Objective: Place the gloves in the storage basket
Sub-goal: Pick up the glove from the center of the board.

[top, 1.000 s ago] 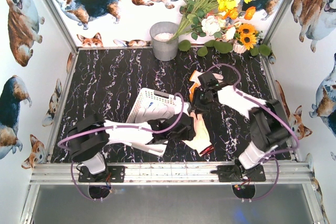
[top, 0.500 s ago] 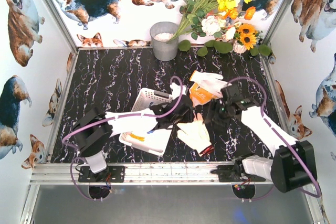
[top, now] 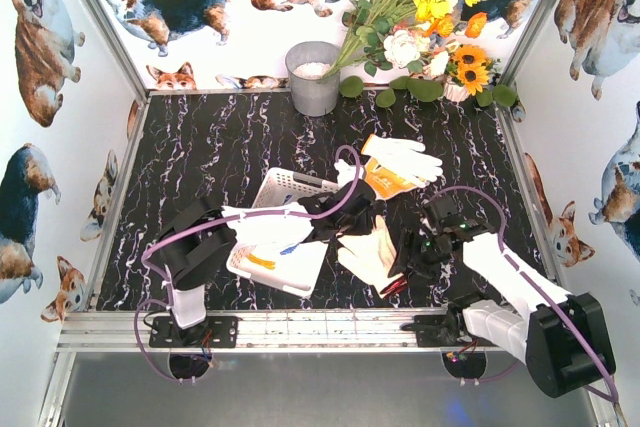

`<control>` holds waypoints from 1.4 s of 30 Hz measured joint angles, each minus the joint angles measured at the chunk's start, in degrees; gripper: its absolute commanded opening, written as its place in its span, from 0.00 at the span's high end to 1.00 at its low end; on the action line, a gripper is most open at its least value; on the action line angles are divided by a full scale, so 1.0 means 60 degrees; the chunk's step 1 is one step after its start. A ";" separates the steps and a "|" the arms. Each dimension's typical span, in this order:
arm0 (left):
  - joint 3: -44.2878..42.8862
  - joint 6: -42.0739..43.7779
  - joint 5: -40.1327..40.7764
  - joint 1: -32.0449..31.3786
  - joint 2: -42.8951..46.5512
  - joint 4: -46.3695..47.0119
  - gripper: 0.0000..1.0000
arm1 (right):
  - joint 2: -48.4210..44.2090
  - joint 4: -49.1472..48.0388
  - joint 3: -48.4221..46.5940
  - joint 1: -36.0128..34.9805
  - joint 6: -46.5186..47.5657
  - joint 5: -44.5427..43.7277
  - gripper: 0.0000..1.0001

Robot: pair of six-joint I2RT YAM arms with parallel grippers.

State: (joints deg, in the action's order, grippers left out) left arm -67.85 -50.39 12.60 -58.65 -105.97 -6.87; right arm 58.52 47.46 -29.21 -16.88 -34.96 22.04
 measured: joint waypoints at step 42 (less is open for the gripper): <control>0.2131 0.2852 -0.0270 -0.1443 0.1967 0.2656 0.54 | -0.0477 0.0066 0.0131 -0.0882 -0.2076 -0.0488 1.00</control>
State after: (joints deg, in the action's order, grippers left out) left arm -55.07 -33.28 10.98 -67.31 -94.17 9.06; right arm 55.66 47.86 -28.42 -22.17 -47.42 19.11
